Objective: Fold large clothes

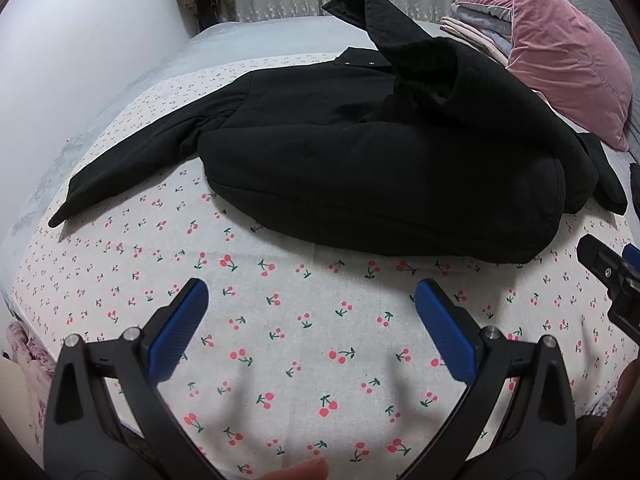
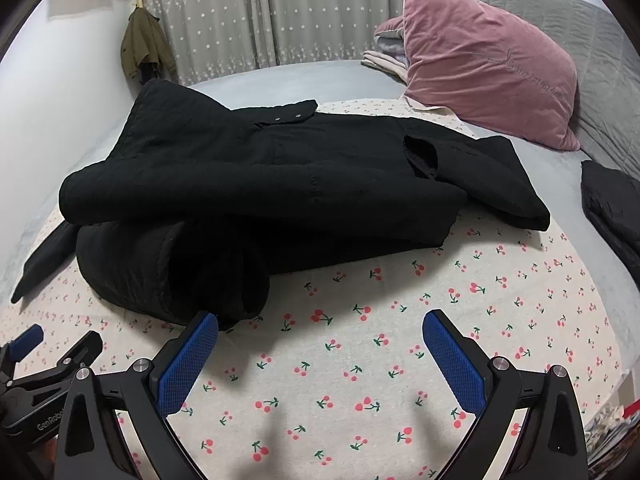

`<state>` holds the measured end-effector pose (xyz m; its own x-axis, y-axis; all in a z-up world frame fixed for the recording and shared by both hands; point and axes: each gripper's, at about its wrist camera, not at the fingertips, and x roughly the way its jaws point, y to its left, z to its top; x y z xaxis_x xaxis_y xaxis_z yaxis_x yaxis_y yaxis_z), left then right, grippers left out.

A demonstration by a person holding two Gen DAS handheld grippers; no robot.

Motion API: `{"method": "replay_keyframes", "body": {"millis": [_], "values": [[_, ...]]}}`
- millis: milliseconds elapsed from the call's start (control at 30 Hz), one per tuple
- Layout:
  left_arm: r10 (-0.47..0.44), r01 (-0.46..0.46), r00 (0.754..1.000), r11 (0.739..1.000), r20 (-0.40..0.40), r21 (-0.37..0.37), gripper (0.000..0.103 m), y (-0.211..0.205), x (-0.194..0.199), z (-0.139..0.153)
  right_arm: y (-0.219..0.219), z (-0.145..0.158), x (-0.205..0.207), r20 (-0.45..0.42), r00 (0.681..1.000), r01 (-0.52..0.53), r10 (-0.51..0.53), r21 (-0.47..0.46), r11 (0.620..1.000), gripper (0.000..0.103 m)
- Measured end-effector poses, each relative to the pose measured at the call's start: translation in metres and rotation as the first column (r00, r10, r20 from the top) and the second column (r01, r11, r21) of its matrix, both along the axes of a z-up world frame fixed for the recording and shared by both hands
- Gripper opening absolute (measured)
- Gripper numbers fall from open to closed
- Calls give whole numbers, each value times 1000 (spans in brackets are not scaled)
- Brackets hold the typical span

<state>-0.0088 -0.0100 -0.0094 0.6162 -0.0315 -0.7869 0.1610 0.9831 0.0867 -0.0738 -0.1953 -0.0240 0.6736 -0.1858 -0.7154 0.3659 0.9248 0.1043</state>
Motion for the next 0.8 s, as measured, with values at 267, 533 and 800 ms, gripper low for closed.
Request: {"method": "replay_keyframes", "body": {"millis": [267,533,800], "values": [[-5,5,1000,1000,-2,-4,103,1,0,-1,-1,-1,0,-4,1000,5,-5,2,1000,103],[-5,5,1000,1000,-1,-22,103,8,-1,4,-1,-1,2,-3,1000,10,-10,-3,1000,103],[-1,1,1000,1000,-1,-23,103,9,-1,5,-1,-2,2,-9,1000,15,-15,-6,1000,103]]}}
